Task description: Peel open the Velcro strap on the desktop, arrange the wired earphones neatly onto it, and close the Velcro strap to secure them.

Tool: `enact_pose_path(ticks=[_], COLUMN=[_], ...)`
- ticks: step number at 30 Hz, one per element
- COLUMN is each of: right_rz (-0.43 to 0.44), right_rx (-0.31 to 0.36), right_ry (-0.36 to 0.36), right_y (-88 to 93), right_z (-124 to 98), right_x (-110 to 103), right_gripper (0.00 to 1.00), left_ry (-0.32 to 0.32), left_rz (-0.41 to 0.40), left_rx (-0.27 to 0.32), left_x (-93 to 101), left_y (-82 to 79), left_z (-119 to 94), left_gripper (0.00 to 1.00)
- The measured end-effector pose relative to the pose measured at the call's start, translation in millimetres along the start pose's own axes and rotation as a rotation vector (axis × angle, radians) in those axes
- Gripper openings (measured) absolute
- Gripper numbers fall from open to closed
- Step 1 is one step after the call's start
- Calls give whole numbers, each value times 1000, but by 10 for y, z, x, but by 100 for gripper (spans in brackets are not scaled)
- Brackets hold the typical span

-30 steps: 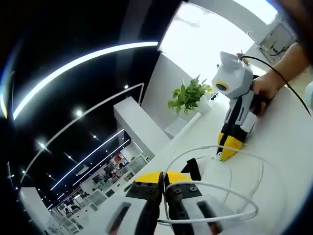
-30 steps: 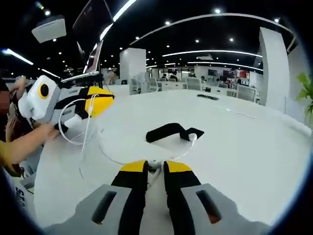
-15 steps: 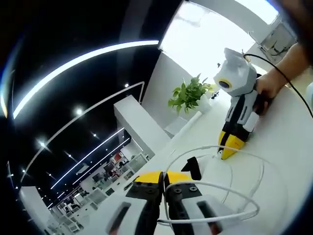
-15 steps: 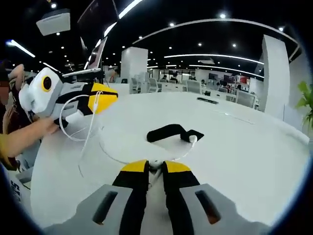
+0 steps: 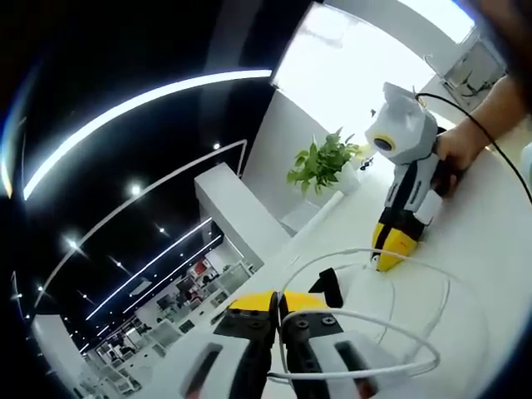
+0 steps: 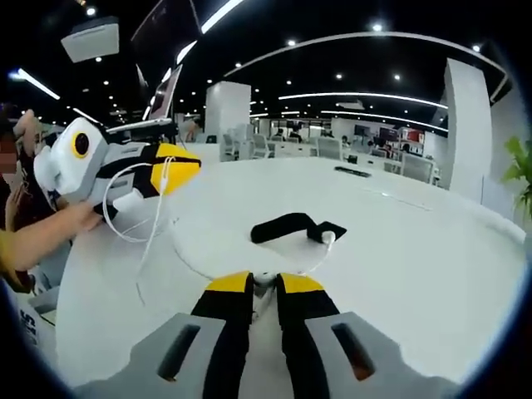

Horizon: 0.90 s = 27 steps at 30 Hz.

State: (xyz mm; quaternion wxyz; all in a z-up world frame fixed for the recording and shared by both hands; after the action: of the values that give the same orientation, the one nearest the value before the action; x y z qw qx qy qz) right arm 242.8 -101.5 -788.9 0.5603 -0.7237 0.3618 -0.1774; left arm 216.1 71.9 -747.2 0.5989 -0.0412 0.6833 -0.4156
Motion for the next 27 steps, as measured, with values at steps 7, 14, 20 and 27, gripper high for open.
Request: enact_pose_path(ticks=[7,14,20,27], right_rz=[8,26,17,53], right_rx=[32,92,167,246], right_ry=[-19,-39,-73,-101], right_y=[-44,-131,-224,-330], right_z=[-19,-61,-123,-200], right_x=[-35,-47,-141,-163], right_gripper=[14,14,14,14], left_ry=[-25,-15,-2,-5], left_rz=[-2,64,98,90], left_rx=[30,52,72,93], left_x=[-38,6,30,37], left_y=[-41,-107,-155,-202], left_z=[-24,-32,-61,-165], left_gripper=[6,6,6,6])
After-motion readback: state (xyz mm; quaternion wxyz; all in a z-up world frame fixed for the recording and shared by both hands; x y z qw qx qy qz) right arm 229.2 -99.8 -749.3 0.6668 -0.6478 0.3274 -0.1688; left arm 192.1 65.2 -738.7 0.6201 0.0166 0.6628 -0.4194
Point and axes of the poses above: the point that each gripper's makers call its tool centre point, and the gripper's own axes: z roughly forward along the fingers, x roughly to its right, y roughly out of its underside, the point moved 6 cm from there along -z, roughly backward along the fingers, and after that the axes turned 14 degrees about z, right-handed, at the moved point
